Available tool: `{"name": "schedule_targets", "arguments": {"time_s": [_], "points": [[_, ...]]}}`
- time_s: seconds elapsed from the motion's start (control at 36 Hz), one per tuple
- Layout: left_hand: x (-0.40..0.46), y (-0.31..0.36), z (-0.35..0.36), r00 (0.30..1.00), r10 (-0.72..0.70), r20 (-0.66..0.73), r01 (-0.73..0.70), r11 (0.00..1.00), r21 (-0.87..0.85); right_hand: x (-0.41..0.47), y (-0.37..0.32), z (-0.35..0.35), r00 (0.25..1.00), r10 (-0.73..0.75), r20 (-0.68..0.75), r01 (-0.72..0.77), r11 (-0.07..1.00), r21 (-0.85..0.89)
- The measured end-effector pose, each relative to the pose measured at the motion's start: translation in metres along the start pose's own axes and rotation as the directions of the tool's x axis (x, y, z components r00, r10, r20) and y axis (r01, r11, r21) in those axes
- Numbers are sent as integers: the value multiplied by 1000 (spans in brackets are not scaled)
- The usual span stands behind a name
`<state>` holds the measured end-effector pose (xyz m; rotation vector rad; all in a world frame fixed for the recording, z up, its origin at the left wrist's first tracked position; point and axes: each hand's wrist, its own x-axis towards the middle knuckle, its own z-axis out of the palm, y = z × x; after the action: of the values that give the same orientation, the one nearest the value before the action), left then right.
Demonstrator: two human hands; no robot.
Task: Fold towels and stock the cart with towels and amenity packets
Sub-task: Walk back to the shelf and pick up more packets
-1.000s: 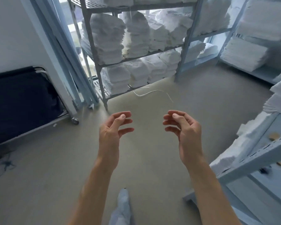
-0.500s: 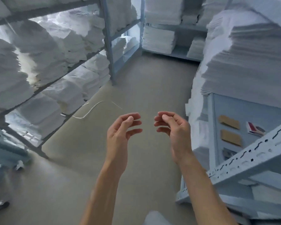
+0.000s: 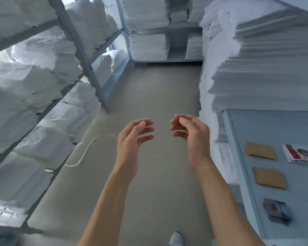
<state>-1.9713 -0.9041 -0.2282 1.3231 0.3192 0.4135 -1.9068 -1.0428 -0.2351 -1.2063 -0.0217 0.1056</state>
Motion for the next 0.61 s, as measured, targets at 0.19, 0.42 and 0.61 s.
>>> {"name": "schedule_targets", "arguments": {"time_s": [0.19, 0.42, 0.61], "points": [[81, -41, 80, 973, -86, 216, 98, 994, -47, 63, 0, -51, 989, -3, -148, -10, 996, -87], [136, -105, 164, 819, -282, 500, 277, 957, 86, 120, 27, -114, 897, 67, -437, -128, 985, -112], [195, -160, 224, 553, -429, 714, 334, 899, 282, 173, 46, -156, 700, 51, -713, -190, 975, -117]]}}
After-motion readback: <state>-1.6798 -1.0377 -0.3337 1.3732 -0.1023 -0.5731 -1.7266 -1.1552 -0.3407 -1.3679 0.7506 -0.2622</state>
